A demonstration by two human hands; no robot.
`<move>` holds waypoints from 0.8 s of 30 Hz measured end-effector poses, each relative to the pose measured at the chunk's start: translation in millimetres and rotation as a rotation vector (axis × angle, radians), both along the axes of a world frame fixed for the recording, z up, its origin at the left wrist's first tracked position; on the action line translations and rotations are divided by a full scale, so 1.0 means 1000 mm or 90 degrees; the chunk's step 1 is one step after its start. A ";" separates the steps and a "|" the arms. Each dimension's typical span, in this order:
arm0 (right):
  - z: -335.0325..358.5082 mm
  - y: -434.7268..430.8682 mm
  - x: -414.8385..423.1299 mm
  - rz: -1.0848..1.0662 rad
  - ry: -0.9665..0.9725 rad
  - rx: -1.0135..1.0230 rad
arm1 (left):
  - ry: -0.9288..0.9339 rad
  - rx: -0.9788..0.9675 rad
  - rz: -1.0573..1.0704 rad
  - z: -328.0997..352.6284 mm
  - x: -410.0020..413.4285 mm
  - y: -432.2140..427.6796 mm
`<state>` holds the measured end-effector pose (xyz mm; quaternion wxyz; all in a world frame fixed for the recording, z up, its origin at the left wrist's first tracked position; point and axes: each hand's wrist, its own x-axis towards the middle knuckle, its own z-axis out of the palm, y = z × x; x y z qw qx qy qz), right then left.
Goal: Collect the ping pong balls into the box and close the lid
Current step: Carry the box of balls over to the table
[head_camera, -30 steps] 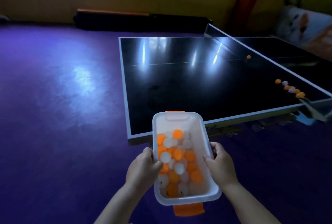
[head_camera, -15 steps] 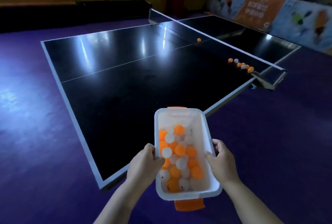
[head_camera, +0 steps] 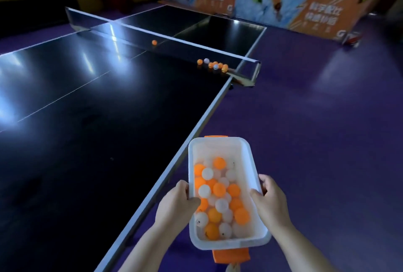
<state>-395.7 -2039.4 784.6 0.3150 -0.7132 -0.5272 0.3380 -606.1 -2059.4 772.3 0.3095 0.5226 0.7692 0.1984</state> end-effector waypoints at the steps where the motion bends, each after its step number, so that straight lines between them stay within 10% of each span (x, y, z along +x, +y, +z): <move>1: -0.003 0.013 0.013 -0.009 0.006 -0.002 | 0.008 0.003 -0.010 0.000 0.011 0.017; 24: -0.005 0.360 0.204 -0.144 -0.013 0.031 | -0.006 0.015 -0.179 0.006 0.193 0.411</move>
